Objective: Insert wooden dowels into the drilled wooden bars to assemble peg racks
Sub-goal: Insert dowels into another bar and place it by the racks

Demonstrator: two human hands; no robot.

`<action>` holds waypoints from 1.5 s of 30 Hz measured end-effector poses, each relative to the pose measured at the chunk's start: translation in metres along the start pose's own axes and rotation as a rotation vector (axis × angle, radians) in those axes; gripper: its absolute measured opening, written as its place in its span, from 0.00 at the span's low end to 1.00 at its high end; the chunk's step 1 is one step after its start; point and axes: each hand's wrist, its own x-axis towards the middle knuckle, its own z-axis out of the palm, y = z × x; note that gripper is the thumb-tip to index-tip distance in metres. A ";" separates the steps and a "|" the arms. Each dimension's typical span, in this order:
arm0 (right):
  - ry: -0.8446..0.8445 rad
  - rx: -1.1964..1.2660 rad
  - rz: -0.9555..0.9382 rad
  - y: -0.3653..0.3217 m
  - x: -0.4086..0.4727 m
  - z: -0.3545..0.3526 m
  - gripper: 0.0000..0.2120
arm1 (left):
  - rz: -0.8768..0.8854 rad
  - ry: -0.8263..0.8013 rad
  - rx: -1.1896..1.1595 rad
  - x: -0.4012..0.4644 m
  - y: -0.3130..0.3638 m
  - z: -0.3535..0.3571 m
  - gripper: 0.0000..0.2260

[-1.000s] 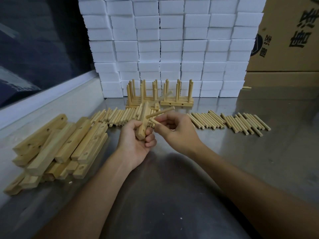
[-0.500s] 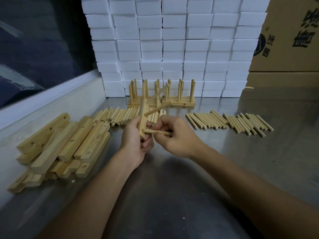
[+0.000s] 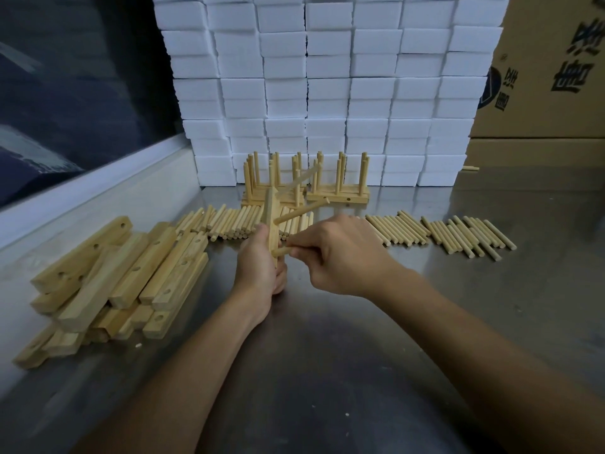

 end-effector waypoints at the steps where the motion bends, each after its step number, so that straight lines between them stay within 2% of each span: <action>1: 0.010 0.009 0.022 0.000 -0.001 0.001 0.19 | 0.008 0.011 0.015 0.000 -0.001 0.001 0.21; 5: -0.035 0.199 0.203 -0.003 -0.003 0.005 0.09 | 0.043 0.033 0.073 0.000 -0.004 0.004 0.19; 8: -0.117 0.567 0.456 0.002 0.000 0.004 0.11 | 0.088 0.074 0.174 0.000 -0.006 0.006 0.16; 10: -0.126 0.678 0.518 0.002 -0.002 0.003 0.11 | 0.109 0.075 0.223 0.001 -0.006 0.007 0.17; 12: -0.056 0.507 0.353 0.000 -0.005 0.005 0.11 | 0.074 0.074 0.160 0.001 -0.005 0.007 0.18; 14: 0.014 0.118 0.129 -0.001 -0.011 0.006 0.14 | 0.023 0.053 0.082 -0.001 -0.002 0.006 0.18; 15: 0.021 -0.029 0.079 0.000 -0.012 0.006 0.16 | 0.009 0.041 0.076 -0.001 -0.001 0.006 0.18; 17: 0.026 -0.090 0.089 0.000 -0.015 0.006 0.18 | -0.001 0.032 0.077 -0.002 0.000 0.006 0.18; 20: -0.007 0.078 0.260 -0.007 -0.013 0.011 0.14 | 0.008 0.046 0.099 -0.001 -0.001 0.007 0.16; 25: -0.153 0.639 0.561 -0.004 -0.006 0.005 0.15 | 0.152 0.099 0.267 -0.004 -0.004 0.010 0.17; 32: -0.297 1.038 0.805 0.000 -0.010 0.001 0.14 | 0.327 0.133 0.479 -0.007 -0.004 0.009 0.18; 40: -0.515 1.278 0.905 0.008 -0.010 0.002 0.11 | 0.506 0.118 0.633 -0.005 -0.004 0.006 0.18; 42: -0.508 1.277 0.903 0.007 -0.009 0.003 0.12 | 0.494 0.126 0.625 -0.003 -0.003 0.004 0.19; 45: -0.386 1.140 0.818 0.004 -0.007 0.006 0.13 | 0.432 0.150 0.580 -0.001 -0.004 0.003 0.18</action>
